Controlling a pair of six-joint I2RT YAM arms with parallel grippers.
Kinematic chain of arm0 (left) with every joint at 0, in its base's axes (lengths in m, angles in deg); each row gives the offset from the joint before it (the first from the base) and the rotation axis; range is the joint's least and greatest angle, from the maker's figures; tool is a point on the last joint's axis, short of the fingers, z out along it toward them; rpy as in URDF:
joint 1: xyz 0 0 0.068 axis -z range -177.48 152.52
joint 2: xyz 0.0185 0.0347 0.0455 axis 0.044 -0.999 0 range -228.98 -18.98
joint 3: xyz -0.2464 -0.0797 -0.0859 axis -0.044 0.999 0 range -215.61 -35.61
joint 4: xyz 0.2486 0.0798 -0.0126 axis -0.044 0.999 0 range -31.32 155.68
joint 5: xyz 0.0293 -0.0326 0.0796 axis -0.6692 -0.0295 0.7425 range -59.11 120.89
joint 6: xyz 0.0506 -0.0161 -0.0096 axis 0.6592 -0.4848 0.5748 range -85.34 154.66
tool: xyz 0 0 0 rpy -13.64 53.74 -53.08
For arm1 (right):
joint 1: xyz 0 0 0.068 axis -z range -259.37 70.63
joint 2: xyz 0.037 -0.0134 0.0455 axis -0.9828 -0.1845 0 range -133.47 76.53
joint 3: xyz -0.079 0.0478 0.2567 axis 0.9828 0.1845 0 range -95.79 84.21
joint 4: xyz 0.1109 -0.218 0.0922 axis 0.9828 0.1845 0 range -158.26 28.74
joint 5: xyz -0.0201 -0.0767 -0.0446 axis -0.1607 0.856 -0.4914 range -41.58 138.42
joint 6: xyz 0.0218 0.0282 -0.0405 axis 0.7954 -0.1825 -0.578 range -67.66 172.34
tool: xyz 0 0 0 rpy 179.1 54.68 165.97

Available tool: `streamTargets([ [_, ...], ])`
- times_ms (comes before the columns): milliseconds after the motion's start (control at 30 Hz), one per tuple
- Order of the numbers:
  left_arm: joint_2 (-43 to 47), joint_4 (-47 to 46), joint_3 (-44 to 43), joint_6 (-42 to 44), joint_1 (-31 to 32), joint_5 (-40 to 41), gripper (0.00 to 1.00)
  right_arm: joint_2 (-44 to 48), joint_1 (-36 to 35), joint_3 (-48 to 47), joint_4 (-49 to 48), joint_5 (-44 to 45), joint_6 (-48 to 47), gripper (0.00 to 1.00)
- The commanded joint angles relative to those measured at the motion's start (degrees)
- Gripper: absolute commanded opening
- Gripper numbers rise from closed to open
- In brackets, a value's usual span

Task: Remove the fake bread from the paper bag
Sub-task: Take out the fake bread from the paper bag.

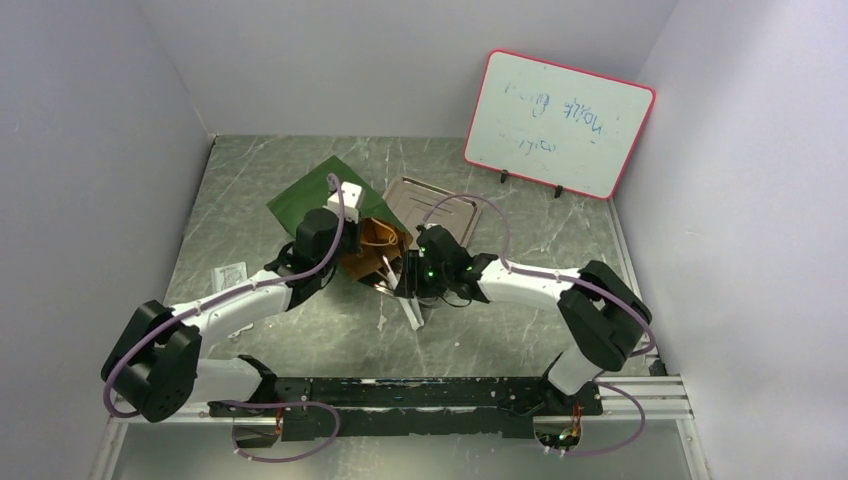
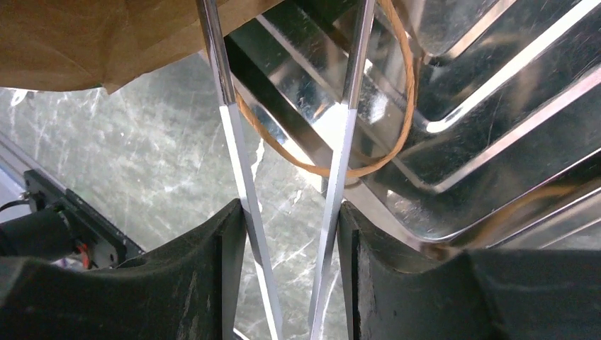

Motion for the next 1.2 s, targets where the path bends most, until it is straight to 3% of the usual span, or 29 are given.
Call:
streamTargets([
  [0,-1.83,-3.49,-2.05,-1.23,0.94,3.29,0.07,-2.47,0.79,-2.18,2.62,4.92,-4.28,0.16],
  [200,-3.92,-5.18,-1.13,-1.87,1.64,3.55,0.07,-7.26,-1.55,-1.90,-1.16,12.41,-7.61,0.36],
  [500,-4.49,-4.22,-1.72,-2.08,1.82,3.44,0.07,-9.97,-3.43,-2.05,-2.96,19.92,-10.64,0.48],
  [833,-4.00,-3.56,-1.41,-2.49,1.82,3.75,0.07,-12.76,-5.09,-3.44,-2.92,21.64,-11.43,0.58],
  [933,-4.00,-3.44,-1.62,-2.40,1.81,3.71,0.07,-12.77,-5.10,-3.64,-2.87,21.78,-11.09,0.51],
  [1167,-3.53,-3.11,-1.73,-2.41,1.82,4.17,0.07,-11.24,-5.05,-4.75,-0.45,21.38,-9.32,0.12],
])
